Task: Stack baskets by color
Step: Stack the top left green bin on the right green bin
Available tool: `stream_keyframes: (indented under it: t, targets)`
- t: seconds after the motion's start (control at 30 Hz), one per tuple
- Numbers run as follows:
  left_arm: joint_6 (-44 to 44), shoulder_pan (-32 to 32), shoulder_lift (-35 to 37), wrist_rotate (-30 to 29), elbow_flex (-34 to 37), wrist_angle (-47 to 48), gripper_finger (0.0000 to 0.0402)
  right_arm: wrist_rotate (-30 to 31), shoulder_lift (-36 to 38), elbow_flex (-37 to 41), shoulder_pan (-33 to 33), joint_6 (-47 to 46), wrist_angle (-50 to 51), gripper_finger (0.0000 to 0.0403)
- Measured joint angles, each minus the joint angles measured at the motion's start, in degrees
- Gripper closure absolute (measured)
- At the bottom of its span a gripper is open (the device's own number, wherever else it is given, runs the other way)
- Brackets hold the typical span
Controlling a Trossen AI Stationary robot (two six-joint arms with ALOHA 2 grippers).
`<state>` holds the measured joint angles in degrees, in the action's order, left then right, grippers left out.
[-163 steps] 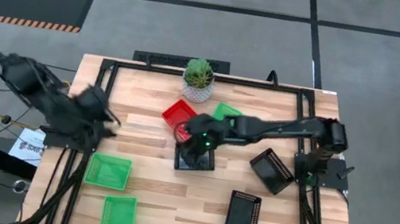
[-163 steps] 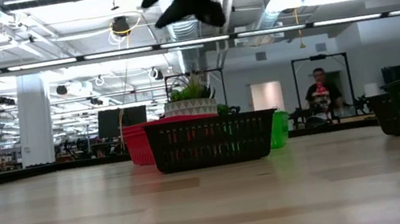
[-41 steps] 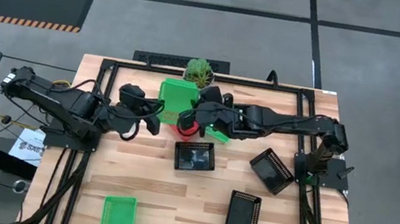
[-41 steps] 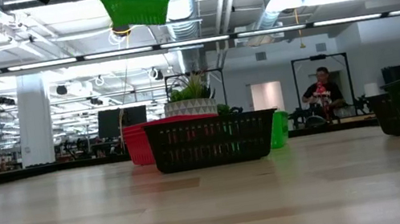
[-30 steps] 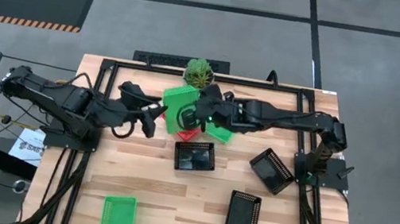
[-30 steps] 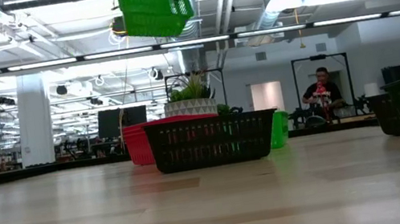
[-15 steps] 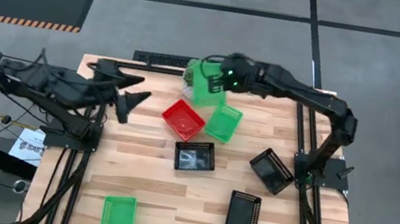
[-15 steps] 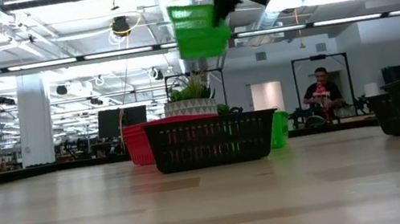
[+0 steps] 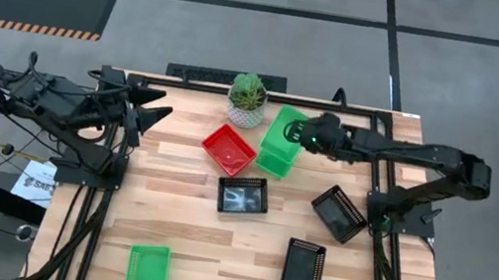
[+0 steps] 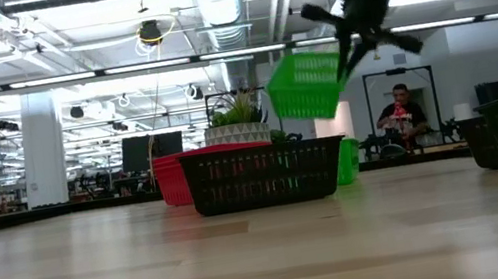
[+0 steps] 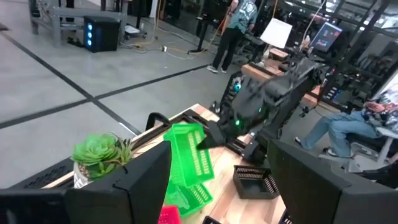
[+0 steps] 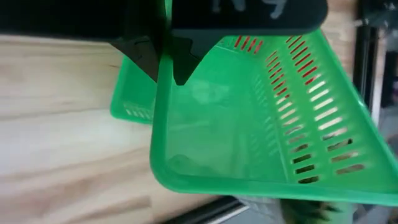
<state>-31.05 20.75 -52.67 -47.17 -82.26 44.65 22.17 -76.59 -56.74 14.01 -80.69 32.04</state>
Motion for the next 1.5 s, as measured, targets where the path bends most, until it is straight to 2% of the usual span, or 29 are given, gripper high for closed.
stream_keyframes:
  t: [0.2,0.43,0.9,1.0,1.27,1.5]
  targets:
    - [0.0,0.0,0.0,-0.1,0.0,0.1,0.0148,-2.4,-2.0,4.3,-1.4,-2.1,-7.4,0.0398]
    - [-1.2,0.0,0.0,0.0,0.0,0.1,0.0148,-4.4,-6.3,4.4,-2.0,-4.0,-7.5,0.0391]
    - [-1.3,0.0,0.2,-0.1,0.0,0.1,0.0148,-5.8,-4.7,4.4,-1.9,-3.5,-3.5,0.0369]
    - [-1.3,0.0,0.2,-0.1,0.0,0.1,0.0148,-8.1,-4.7,4.4,-1.4,-4.2,-1.9,0.0363]
    - [-1.3,0.0,0.2,-0.2,0.0,0.0,0.0148,-10.4,-5.2,4.4,0.2,-3.5,-0.9,0.032]
    - [-1.3,0.0,0.2,-0.2,0.0,0.1,0.0148,-10.4,-5.2,4.4,0.8,-3.1,-0.8,0.0247]
